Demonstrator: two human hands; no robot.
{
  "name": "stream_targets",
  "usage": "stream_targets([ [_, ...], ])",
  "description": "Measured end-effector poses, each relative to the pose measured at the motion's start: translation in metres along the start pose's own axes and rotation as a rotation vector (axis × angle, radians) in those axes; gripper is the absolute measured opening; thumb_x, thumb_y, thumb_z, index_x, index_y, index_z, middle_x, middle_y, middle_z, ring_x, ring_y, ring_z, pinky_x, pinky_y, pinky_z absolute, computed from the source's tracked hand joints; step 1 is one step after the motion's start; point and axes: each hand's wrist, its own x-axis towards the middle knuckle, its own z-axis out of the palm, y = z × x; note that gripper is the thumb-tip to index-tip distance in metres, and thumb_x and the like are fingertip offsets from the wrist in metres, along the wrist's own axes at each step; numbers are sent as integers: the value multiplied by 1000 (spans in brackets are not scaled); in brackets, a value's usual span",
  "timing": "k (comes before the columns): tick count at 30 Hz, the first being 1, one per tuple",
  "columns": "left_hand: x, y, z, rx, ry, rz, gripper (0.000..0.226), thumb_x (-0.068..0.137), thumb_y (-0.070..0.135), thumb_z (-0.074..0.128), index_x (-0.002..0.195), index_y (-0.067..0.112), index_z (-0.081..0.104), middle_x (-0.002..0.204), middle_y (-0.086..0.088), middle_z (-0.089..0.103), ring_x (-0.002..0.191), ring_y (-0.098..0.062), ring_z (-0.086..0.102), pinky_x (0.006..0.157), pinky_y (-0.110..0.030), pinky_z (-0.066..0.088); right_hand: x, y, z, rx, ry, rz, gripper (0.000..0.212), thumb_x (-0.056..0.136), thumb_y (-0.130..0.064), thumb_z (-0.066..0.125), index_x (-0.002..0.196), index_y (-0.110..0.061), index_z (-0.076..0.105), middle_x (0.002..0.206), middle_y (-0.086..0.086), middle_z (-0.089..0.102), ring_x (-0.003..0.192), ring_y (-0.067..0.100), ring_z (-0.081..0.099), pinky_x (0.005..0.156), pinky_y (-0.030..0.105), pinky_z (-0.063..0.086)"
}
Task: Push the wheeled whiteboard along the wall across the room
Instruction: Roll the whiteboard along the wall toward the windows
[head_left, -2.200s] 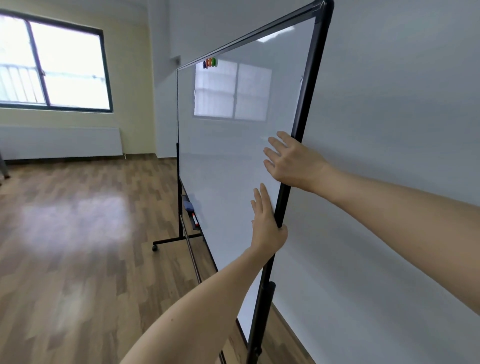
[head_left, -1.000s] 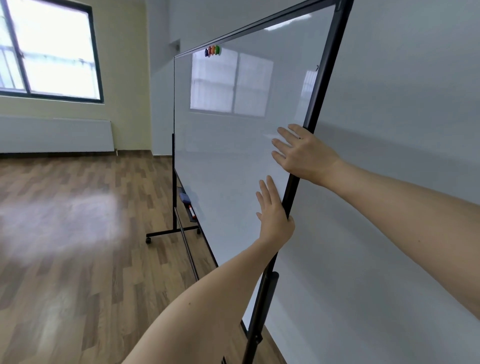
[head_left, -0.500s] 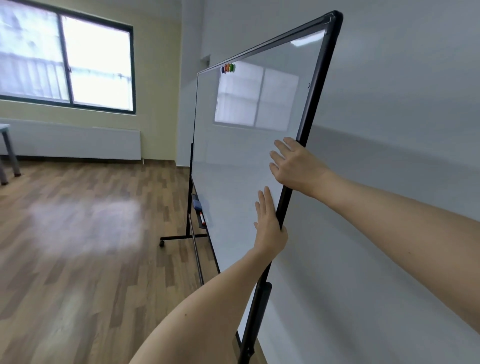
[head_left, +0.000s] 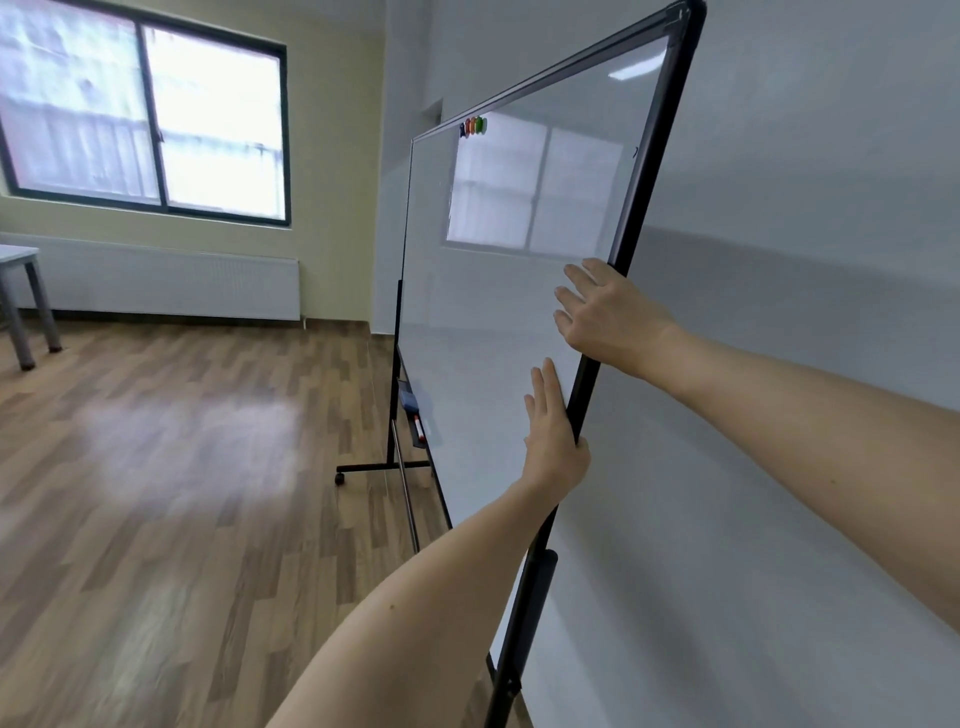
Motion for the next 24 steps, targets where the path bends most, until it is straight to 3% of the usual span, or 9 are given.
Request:
stream_targets([
  [7, 94, -39, -1, -2, -15, 0, 107, 78, -16, 37, 147, 41, -21, 161, 12, -21, 149, -29, -13, 115, -62, 23, 64, -13, 72, 21, 21, -17, 11, 73, 0, 74, 76, -9, 70, 100, 17, 74, 109, 41, 63, 98, 49, 47],
  [13, 167, -69, -11, 6, -25, 5, 106, 80, -16, 39, 147, 40, -22, 161, 13, -22, 149, -28, -13, 113, -62, 27, 120, -25, 124, 63, 34, 27, 17, 73, -4, 76, 88, -10, 74, 110, 16, 73, 111, 39, 63, 99, 50, 48],
  [24, 299, -127, -23, -5, -27, 15, 107, 79, -18, 37, 147, 40, -21, 161, 13, -22, 149, -27, -15, 115, -62, 24, 226, -47, 214, 89, -34, 24, 23, 70, -8, 81, 91, -12, 74, 113, 14, 72, 113, 38, 62, 100, 49, 47],
])
